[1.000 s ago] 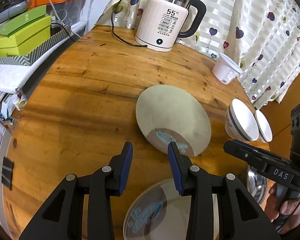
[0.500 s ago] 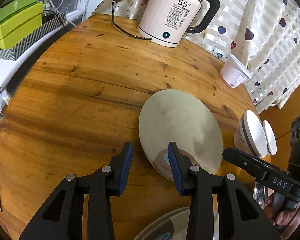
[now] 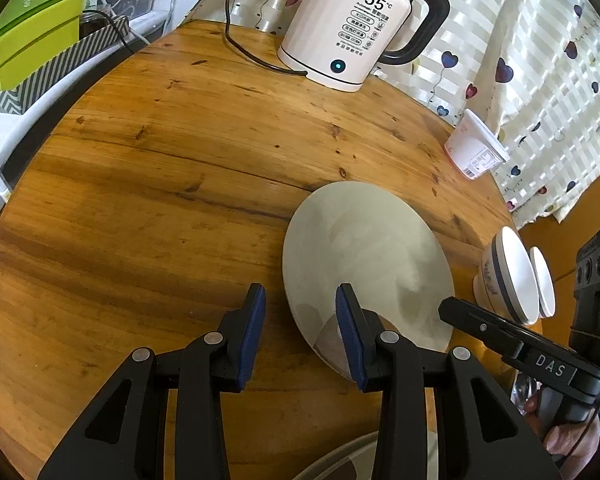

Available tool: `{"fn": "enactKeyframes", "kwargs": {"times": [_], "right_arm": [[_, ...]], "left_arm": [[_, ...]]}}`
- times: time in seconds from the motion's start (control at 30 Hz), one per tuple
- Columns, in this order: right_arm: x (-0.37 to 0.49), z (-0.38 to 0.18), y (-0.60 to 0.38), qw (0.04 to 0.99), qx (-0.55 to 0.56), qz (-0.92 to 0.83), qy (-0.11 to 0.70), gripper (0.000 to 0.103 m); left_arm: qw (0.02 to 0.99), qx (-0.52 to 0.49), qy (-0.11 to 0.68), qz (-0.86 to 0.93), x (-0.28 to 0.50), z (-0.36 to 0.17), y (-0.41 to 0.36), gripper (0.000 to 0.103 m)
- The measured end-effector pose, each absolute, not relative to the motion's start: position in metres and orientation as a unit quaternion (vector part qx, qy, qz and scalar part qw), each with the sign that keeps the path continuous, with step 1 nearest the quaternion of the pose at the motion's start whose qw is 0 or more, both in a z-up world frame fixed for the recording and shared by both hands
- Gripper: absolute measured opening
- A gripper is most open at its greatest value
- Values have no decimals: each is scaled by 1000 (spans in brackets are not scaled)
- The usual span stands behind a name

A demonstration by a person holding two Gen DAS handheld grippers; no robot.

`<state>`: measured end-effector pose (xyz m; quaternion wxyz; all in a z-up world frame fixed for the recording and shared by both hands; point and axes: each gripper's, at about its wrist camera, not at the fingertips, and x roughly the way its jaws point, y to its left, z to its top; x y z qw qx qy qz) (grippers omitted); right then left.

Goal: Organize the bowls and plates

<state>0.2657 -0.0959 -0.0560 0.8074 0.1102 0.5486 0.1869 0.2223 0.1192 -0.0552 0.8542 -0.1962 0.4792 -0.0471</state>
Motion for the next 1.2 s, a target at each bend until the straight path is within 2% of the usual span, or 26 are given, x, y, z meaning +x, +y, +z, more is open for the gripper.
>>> {"fn": "enactKeyframes", "kwargs": {"times": [0.43,1.2], "right_arm": [[269,-59,-92,808,110,191,547,20],[254,-42,-88,818,97,208,527,19]], "left_arm": [[857,-185,477,-58,228,-60,115,38],[865,-168,471,-48,206,-45,110,36]]}}
